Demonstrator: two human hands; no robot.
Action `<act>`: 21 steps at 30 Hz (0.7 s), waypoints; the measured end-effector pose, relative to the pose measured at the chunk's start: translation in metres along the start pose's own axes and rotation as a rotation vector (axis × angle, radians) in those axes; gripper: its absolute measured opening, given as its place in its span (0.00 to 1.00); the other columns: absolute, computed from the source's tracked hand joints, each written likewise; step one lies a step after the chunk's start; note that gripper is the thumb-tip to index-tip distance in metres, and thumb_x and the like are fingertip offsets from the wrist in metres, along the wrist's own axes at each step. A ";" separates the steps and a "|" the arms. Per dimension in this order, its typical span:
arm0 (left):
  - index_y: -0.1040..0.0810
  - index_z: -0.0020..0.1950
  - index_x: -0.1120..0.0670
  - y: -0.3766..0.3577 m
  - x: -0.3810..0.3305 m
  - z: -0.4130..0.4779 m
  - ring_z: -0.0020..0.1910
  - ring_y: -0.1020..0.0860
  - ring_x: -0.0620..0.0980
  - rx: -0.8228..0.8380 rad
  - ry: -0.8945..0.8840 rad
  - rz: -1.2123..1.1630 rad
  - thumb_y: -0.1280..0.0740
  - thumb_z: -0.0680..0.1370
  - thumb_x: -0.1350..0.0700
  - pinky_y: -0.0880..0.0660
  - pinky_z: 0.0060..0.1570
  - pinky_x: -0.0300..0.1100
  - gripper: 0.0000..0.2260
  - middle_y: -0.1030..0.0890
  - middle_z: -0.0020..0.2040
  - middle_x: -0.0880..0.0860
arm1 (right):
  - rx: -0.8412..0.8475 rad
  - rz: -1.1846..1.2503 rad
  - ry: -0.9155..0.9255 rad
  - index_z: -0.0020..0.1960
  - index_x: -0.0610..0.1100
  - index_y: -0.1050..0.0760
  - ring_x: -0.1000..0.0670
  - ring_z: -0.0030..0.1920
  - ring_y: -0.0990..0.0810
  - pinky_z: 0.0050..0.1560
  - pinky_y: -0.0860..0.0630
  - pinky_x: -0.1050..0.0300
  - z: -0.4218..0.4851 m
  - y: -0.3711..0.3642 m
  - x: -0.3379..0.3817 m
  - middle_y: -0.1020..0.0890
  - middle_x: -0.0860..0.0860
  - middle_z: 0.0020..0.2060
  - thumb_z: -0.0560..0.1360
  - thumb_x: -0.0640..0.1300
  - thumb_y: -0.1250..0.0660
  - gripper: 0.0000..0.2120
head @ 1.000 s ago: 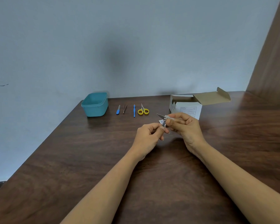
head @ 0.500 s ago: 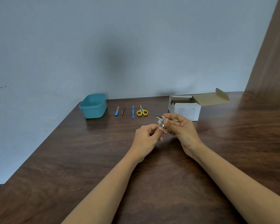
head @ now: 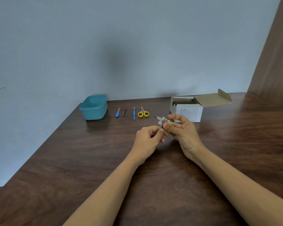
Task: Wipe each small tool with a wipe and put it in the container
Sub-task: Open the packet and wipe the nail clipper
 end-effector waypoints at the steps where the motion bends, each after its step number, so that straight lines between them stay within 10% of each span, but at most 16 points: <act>1: 0.17 0.44 0.50 0.000 0.000 0.000 0.29 0.32 0.44 0.001 0.001 0.005 0.37 0.81 0.55 0.34 0.34 0.41 0.11 0.23 0.30 0.47 | -0.020 -0.009 0.003 0.53 0.42 0.27 0.54 0.36 0.17 0.45 0.24 0.61 0.000 0.001 0.001 0.15 0.48 0.34 0.69 0.33 0.28 0.15; 15: 0.16 0.44 0.52 -0.003 -0.003 0.000 0.30 0.30 0.48 0.005 0.021 -0.030 0.37 0.81 0.56 0.32 0.33 0.39 0.11 0.22 0.29 0.47 | -0.059 0.049 0.006 0.44 0.44 0.31 0.53 0.26 0.27 0.35 0.27 0.59 0.000 -0.001 -0.001 0.23 0.39 0.34 0.71 0.30 0.30 0.13; 21: 0.17 0.40 0.55 -0.004 -0.003 -0.001 0.28 0.28 0.41 0.012 0.034 -0.046 0.38 0.81 0.56 0.30 0.33 0.32 0.13 0.20 0.30 0.48 | -0.187 0.078 -0.002 0.40 0.47 0.34 0.43 0.39 0.27 0.45 0.31 0.48 -0.001 0.005 -0.005 0.23 0.35 0.40 0.66 0.35 0.24 0.19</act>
Point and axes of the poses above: each hand's wrist, its own z-axis towards the middle knuckle, its own y-axis out of the back of the hand, x = y × z, the point moved 6 cm from there along z, towards the middle knuckle
